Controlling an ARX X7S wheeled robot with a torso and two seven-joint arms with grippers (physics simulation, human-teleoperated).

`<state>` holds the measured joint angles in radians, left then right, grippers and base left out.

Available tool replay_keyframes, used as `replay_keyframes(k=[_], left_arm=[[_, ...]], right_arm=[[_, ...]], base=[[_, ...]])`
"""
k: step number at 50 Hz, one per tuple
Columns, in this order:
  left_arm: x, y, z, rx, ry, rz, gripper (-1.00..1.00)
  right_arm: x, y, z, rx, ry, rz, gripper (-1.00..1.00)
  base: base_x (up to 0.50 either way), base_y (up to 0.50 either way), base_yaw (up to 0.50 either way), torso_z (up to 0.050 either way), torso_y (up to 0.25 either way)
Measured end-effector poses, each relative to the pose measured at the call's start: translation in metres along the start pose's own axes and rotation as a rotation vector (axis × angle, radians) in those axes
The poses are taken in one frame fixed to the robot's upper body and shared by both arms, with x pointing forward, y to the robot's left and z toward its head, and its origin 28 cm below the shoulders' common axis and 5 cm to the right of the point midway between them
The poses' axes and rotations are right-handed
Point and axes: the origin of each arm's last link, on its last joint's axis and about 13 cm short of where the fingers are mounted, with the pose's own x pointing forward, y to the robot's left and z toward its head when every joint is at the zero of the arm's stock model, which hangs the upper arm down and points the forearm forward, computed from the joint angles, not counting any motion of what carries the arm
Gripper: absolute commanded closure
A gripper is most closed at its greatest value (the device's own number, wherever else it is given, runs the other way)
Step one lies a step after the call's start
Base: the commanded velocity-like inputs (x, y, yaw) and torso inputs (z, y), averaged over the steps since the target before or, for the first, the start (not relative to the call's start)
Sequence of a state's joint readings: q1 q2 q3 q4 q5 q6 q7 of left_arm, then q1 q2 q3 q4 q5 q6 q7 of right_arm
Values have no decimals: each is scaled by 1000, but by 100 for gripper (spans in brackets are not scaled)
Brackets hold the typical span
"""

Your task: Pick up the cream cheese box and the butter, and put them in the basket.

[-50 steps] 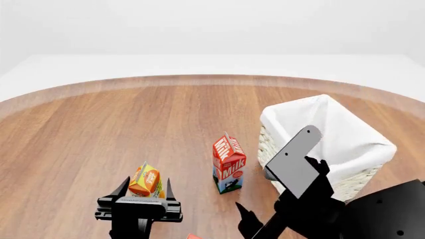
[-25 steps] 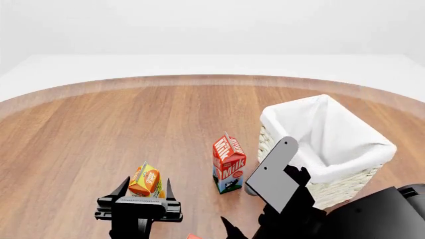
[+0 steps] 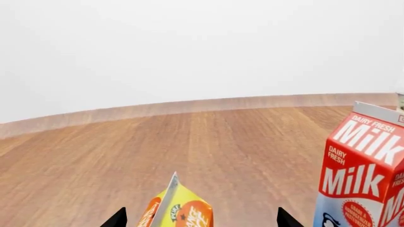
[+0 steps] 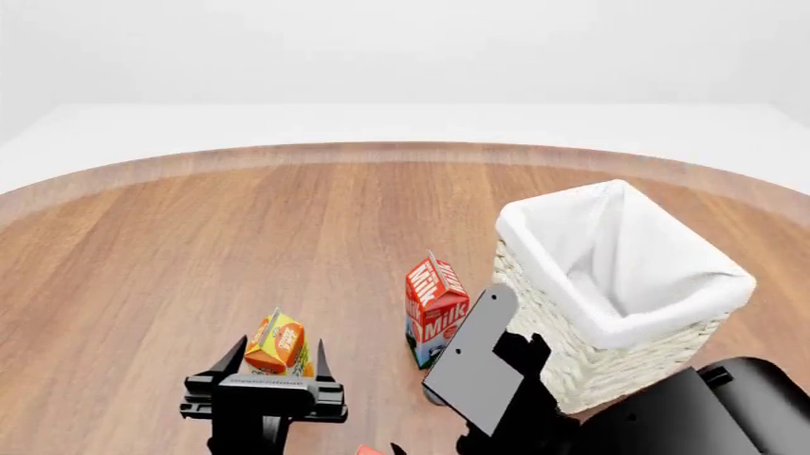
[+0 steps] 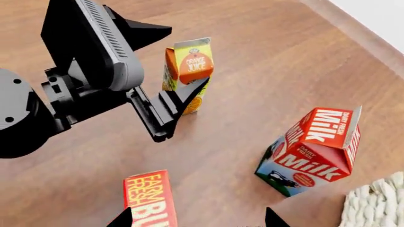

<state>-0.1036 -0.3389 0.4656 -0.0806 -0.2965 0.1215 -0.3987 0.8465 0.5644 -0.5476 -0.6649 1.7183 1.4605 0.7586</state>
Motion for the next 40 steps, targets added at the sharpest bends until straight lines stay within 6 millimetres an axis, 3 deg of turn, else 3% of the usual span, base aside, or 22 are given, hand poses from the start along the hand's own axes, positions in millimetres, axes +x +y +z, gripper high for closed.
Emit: replay_keyframes(k=[40], left_arm=[[0,0,0,1,1,0,-100]], right_arm=[[21,15,-11,-33,63,100,-100]], base=[[0,0,0,0,0]])
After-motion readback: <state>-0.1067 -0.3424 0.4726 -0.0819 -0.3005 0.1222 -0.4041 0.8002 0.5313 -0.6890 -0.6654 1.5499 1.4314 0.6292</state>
